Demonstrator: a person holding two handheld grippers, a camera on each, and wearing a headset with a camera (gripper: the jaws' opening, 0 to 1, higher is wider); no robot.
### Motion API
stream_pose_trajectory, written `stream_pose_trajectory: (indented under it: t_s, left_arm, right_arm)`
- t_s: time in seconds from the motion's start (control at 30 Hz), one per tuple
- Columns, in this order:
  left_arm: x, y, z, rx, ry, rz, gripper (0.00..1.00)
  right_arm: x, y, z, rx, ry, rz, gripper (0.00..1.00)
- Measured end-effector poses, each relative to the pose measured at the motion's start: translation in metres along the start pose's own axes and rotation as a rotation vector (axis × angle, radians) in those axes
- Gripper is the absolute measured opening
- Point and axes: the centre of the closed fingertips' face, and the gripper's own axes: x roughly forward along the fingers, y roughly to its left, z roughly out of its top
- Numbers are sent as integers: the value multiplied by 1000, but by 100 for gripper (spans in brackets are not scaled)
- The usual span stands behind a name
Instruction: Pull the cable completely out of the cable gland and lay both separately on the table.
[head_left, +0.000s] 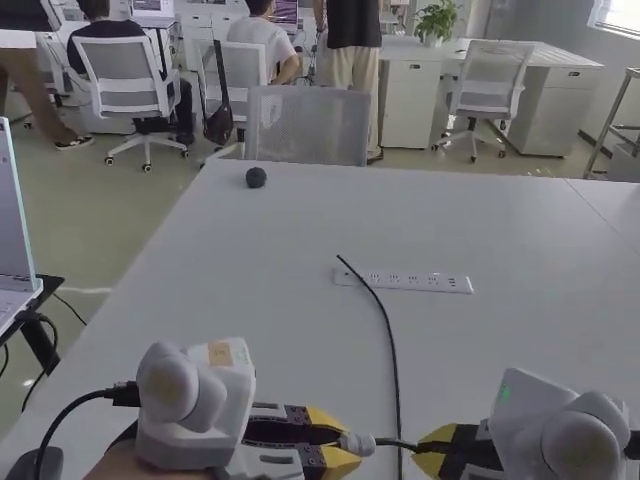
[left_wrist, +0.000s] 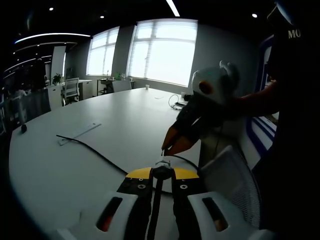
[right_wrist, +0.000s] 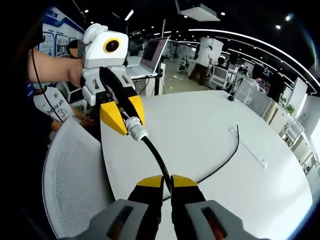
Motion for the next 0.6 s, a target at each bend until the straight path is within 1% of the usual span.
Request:
stream_pose_trajectory:
  t_s: [0.13,0.17,0.27,0.37,0.4,0.47,0.5,0.6]
  left_arm:
    - [-2,-1,-2,2,2,1,15]
    - [-2,-2,-2,2,2,1,15]
    - [-2,-3,-3,3,6,0,15]
    - [-2,-4,-3,4,5,-3,15]
    - [-2,-5,-4,3,7,-5,15]
    - [-1,-6,-4,3,9,-8,15]
    - [-1,-6,-4,2,9,-9,15]
    - [0,-7,-5,4,12,-13,15]
  right_arm:
    - [0,-1,-9,41,19,-7,0]
    - [-1,-1,-12,63,26,-6,0]
    - [-1,-1,-15,75,29,-6,0]
    - [0,-1,-21,97,46,-12,0]
    - [0,1,-24,115,55,-2,0]
    - [-1,2,-23,106,50,-7,1]
    - [-2,-1,-21,53,39,-22,1]
    - [-3,1,-22,47,45,-16,2]
